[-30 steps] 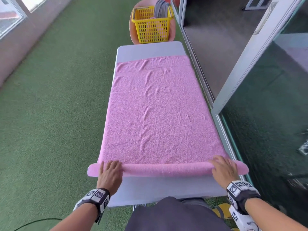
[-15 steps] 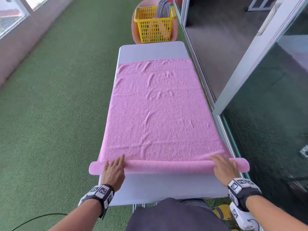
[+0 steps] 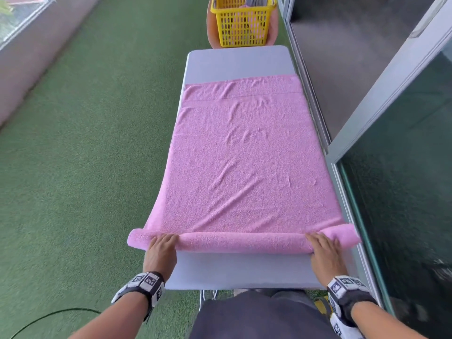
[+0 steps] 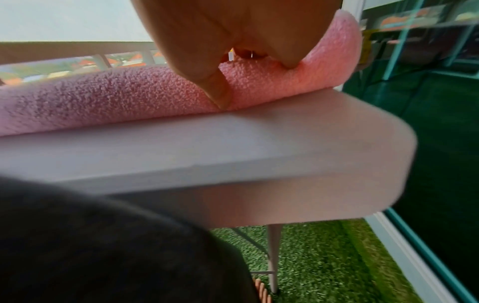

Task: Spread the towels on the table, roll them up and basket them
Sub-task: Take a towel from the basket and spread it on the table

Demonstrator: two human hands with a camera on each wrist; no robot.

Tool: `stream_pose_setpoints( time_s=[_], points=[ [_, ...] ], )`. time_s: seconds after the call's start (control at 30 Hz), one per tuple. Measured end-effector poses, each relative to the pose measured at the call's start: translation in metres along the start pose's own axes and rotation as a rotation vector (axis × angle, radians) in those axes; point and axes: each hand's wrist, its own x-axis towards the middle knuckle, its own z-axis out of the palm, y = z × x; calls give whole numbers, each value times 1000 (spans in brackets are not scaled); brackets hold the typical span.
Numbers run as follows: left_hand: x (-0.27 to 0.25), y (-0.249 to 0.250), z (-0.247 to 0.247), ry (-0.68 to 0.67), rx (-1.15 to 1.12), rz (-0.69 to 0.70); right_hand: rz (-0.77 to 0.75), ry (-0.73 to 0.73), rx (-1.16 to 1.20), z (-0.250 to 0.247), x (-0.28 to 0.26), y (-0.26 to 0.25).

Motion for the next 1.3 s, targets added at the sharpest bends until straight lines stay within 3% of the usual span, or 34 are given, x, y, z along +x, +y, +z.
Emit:
stream_pose_setpoints(
  time_s=[0.13, 0.2, 0.3, 0.43, 0.73, 0.87, 1.03, 1.17, 1.3],
  points=[
    [-29, -22, 1, 46, -90, -164, -232, -23, -35, 20, -6, -19],
    [-37, -21, 8, 63, -111, -182, -292, -58, -53, 20, -8, -8],
    [-46, -4, 17, 68, -128, -147, -232, -84, -56, 12, -21, 18],
    [-52, 30, 24, 76, -148, -49, -34, -44, -5, 3, -48, 43],
    [-52, 30, 17, 23, -118, 12, 114, -92, -76, -11, -62, 39],
    [-42, 29, 14, -9, -90, 43, 69, -124, -116, -34, -37, 41],
    [-29, 15, 35, 7, -91, -32, 26, 25, -59, -37, -20, 53],
    [-52, 13, 37, -111, -10, 72, -11, -166, -100, -21, -39, 62],
    [-44, 16, 23, -143, -3, 28, 22, -105, -133, -35, -24, 59]
  ],
)
